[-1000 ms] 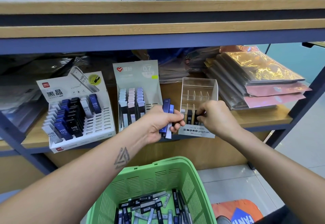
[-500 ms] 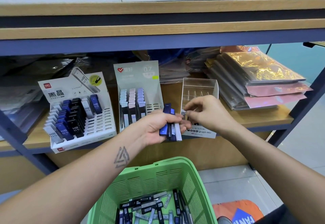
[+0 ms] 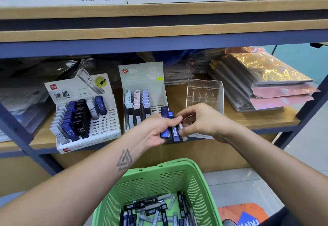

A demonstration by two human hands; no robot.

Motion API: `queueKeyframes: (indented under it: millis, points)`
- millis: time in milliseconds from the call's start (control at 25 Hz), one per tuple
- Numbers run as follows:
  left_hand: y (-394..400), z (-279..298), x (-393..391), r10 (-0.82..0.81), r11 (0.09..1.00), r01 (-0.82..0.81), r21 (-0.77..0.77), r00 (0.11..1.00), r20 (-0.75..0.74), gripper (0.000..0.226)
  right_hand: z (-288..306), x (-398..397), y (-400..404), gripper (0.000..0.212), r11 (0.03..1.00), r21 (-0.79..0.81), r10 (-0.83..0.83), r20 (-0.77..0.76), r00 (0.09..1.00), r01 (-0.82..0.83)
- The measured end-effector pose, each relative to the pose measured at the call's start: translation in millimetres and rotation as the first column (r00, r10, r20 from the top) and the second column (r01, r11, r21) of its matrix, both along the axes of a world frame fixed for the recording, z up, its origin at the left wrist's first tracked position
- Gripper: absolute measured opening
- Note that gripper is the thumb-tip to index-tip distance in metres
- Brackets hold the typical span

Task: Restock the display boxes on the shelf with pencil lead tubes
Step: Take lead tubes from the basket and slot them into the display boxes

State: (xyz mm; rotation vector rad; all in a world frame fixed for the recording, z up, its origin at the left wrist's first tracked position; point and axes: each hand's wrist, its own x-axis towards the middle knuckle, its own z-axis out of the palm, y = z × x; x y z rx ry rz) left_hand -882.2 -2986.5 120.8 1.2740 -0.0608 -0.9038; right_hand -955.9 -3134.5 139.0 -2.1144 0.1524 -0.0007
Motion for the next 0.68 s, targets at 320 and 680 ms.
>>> queueKeyframes:
  millis: [320, 680]
  points:
    - [-3.2, -3.1, 6.7, -0.030, 0.998, 0.030, -0.048, 1.000, 0.009, 0.014, -1.9, -3.7, -10.7, 0.041, 0.977, 0.169, -0.134, 0.012, 0.991, 0.130]
    - [-9.6, 2.7, -5.1, -0.080, 0.995, 0.088, -0.047, 0.986, 0.148, 0.020, 11.4, -7.4, -32.8, 0.022, 0.957, 0.164, -0.264, 0.154, 0.952, 0.239]
